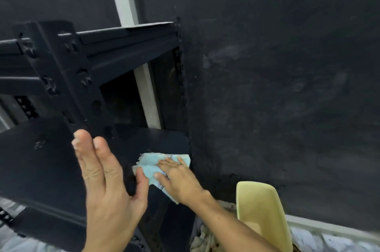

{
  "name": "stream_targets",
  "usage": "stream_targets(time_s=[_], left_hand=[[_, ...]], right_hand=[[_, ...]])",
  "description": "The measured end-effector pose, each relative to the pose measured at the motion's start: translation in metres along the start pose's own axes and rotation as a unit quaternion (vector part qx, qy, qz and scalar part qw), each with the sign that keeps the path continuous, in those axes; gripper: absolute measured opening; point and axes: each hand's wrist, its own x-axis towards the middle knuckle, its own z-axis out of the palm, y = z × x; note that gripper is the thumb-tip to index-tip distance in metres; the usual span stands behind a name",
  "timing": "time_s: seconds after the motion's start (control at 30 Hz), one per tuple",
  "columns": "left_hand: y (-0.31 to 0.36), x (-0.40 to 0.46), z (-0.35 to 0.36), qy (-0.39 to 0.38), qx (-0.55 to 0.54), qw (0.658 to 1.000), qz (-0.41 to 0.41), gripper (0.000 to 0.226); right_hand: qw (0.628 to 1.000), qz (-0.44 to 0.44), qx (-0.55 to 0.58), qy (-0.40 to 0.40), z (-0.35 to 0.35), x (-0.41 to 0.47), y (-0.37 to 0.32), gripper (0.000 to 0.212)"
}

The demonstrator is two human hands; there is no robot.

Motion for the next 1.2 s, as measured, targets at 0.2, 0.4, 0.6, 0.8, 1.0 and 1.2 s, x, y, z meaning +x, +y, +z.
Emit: stream_targets(time_s=[0.2, 0.4, 0.6, 0.8, 1.0, 1.2], left_hand=[[0.028, -0.018, -0.008, -0.050, -0.076, 0.988, -0.125, 0.094], [0.102, -0.061, 0.010, -0.164, -0.135, 0.952, -0.219, 0.078], [0.211, -0.119, 0.103, -0.522, -0.296, 0.725, -0.337, 0.064], [0.279, -0.191, 0.225, -0.729, -0.229, 0.580, -0.281, 0.077], [0.279, -0.227, 0.273, -0.740, -0.188, 0.577, -0.291, 0.048], [0.220, -0.223, 0.260, -0.662, -0.182, 0.636, -0.352, 0.051]], right_hand=[[0.942, 0.137, 0.272, 0.141, -0.024, -0.110, 0.010, 0.033], [0.824, 0.298, 0.406, 0.259, -0.054, -0.249, 0.056, 0.042], [0.647, 0.449, 0.471, 0.397, -0.043, -0.342, 0.114, 0.033], [0.538, 0.512, 0.476, 0.471, -0.020, -0.347, 0.187, 0.029], [0.518, 0.524, 0.482, 0.474, 0.016, -0.341, 0.254, 0.030], [0.582, 0.488, 0.469, 0.450, 0.028, -0.321, 0.273, 0.039]])
